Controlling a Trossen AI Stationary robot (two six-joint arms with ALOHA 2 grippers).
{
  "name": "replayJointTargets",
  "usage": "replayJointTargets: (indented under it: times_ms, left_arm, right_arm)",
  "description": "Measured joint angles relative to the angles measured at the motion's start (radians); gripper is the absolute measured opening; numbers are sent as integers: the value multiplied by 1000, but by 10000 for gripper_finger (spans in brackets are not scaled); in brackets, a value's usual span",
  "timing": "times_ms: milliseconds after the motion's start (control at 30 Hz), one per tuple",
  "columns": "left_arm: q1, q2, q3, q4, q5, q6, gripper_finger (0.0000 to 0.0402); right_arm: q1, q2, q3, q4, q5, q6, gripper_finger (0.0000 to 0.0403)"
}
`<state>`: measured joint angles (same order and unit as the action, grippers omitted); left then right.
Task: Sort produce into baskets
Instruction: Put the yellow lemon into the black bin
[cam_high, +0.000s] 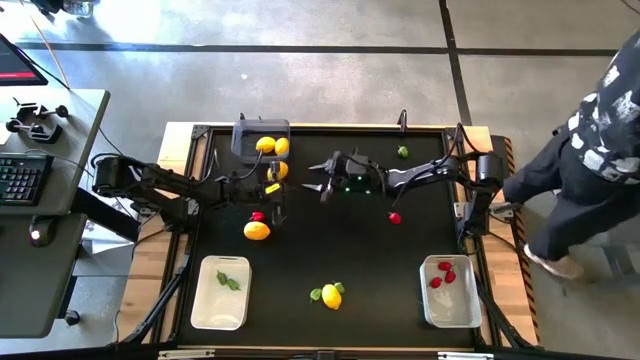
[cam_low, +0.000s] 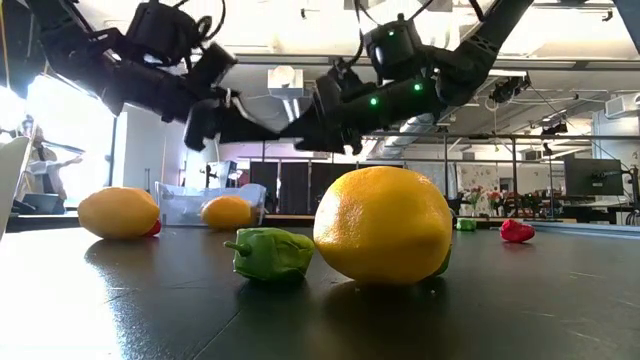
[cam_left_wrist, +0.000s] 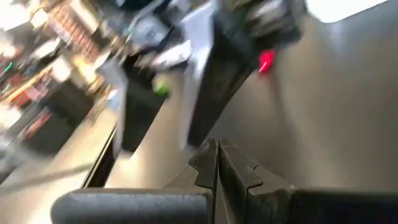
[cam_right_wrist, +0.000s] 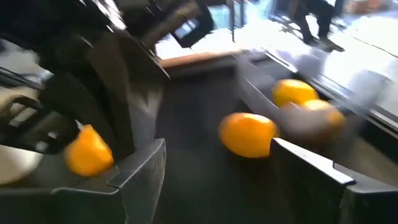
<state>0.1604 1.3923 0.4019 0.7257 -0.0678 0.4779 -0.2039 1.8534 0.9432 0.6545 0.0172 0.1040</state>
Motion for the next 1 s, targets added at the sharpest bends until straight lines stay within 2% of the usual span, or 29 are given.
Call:
replayJointTargets:
  times_ms: [133,267,467,567,700,867,1000]
  left_arm:
    - [11,-36,2,-141,-124,-8,1]
    - [11,-97,35,-400,-227,-53,3]
    - [10,-128,94,-712,-256,-97,40]
    - [11,-117,105,-714,-262,-123,76]
    - [21,-77,130,-723,-357,-117,132]
    - [27,-15,185,-758,-391,-247,202]
    - [13,23,203,-742,-412,-249,235]
  right_arm:
    - [-1,0,0,-56,36,0,277]
    - [8,0,0,-88,35,-3,277]
    - [27,0,0,-96,35,-43,277]
    - [29,0,0,-97,35,-58,277]
    - [29,0,0,-103,35,-60,277]
    - [29,0,0,-117,36,-60,277]
    - [29,0,0,-120,36,-68,277]
